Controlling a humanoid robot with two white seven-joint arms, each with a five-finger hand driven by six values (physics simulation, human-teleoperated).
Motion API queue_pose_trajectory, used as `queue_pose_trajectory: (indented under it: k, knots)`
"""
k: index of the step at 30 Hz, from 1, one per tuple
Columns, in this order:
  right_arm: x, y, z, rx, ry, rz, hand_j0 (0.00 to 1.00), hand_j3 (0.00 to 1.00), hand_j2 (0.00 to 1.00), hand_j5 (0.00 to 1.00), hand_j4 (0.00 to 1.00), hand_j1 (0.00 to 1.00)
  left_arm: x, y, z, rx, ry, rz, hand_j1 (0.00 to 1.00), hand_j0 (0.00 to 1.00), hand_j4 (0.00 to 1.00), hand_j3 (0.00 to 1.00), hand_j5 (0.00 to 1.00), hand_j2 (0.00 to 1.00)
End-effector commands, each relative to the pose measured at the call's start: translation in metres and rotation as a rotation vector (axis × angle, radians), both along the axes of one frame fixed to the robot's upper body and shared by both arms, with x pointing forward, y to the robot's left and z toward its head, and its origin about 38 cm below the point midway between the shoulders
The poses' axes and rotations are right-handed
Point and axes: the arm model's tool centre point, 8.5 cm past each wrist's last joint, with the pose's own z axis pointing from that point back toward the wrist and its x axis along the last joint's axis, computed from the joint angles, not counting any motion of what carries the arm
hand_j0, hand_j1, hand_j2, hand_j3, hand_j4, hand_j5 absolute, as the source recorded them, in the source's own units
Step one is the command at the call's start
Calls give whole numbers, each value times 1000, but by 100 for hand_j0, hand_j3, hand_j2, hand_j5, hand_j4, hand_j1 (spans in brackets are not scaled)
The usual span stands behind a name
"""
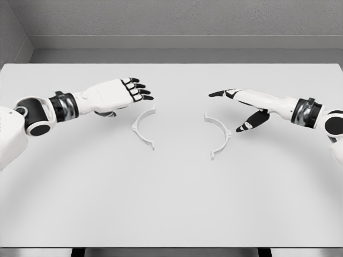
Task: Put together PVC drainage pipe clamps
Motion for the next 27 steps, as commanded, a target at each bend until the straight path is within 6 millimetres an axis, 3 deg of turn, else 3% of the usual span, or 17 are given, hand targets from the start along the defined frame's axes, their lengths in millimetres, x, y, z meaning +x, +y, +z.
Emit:
queue_pose_trajectory:
  k: [1,7,17,23,27]
  knots:
    - [0,3,-2,8,7,2,100,100,100,100,100,100,-2,-7,-4,-3,12,-13,100,100,100,100,100,100]
    - [0,6,-3,9,8,10,100,100,100,100,100,100,6,-27,-31,-12,69,3,100,100,100,100,100,100]
    - [-1,13,-6,8,16,25,100,100,100,100,100,100,9,-33,-27,-29,64,2,100,100,100,100,100,100]
    - [-2,17,-6,11,14,34,100,100,100,100,100,100,15,-26,-11,-54,40,11,100,100,100,100,100,100]
    - [-2,19,-5,13,11,39,100,100,100,100,100,100,15,-26,-10,-55,41,11,100,100,100,100,100,100]
